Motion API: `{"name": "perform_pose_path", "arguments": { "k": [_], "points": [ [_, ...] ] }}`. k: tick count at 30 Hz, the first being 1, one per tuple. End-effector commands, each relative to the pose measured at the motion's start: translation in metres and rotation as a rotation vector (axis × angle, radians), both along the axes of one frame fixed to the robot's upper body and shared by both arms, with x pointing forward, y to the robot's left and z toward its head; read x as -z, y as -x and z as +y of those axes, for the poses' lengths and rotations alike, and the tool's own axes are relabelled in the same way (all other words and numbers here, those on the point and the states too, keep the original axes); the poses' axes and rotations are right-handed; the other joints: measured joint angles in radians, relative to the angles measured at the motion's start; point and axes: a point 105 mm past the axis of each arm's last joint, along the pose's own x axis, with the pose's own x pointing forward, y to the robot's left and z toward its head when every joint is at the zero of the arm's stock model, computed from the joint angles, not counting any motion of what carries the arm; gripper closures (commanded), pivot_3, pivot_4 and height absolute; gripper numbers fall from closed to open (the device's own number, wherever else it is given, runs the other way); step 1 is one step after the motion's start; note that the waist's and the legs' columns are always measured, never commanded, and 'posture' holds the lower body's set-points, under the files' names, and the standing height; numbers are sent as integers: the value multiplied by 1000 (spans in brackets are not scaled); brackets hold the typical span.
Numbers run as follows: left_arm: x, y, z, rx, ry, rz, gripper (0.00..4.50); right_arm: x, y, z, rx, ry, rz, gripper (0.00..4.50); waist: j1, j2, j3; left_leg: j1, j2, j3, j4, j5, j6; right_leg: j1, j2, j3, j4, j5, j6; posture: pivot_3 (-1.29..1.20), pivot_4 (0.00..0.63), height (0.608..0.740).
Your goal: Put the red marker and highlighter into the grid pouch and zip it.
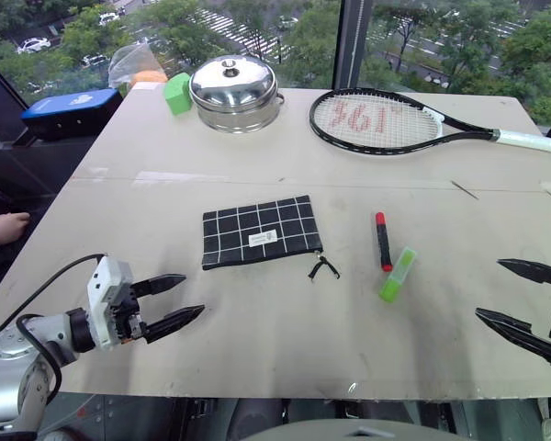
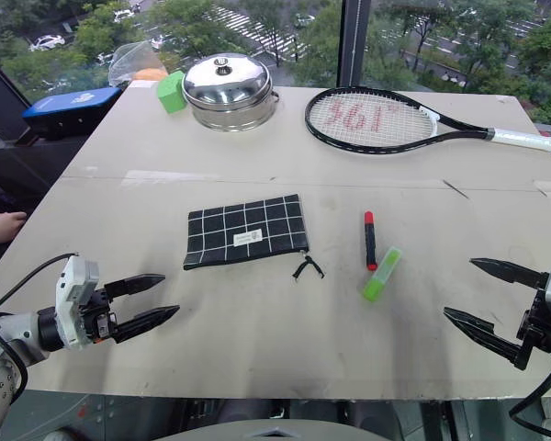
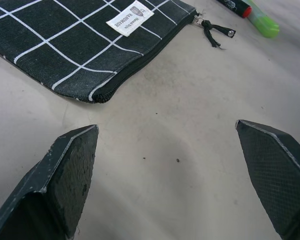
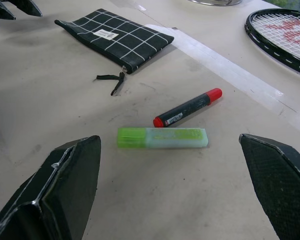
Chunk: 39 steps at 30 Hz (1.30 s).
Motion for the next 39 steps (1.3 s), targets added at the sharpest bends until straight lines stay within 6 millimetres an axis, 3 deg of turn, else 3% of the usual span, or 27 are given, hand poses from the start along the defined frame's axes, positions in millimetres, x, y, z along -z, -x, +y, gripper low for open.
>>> {"name": "perform_pose_path", "arguments": {
  "k": [1,5,10,15,25,29,39],
  "points": [
    [-9,-12,2,-24,-1,-57,32,-11,1,6,-19,-3,-46,0,0,0,0,0,0,0,0,0,0,0,0,0,0,0,0,0,150,740],
    [-22,-34,13,-121,14,-122,32,-16,0,20,-36,-58,-73,0,8,0,0,0,0,-1,2,0,0,0,1,0,2,0,0,0,150,740],
    [-20,-47,40,-36,-360,-342,32,-20,2,37,-78,-101,-78,0,4,0,-1,1,0,0,2,0,0,1,5,0,2,0,0,0,150,740],
    [-5,-55,43,153,-620,-518,32,-19,4,47,-104,-99,-77,0,10,0,-1,0,0,2,2,0,0,0,0,-1,2,0,-1,0,150,740],
    [7,-94,12,327,-788,-752,32,-19,7,52,-101,-103,-83,0,29,8,-7,0,-1,1,4,-1,1,2,-2,-3,2,1,-1,0,150,740],
    [10,-107,-5,358,-761,-764,32,-19,10,54,-100,-107,-88,0,35,15,-10,1,-1,0,7,0,2,4,3,-7,4,1,0,0,150,740],
    [20,-123,-41,415,-641,-711,32,-22,12,59,-92,-105,-103,0,37,13,-11,1,-1,0,9,-1,4,6,4,-7,4,1,2,0,150,740]
  ]
}}
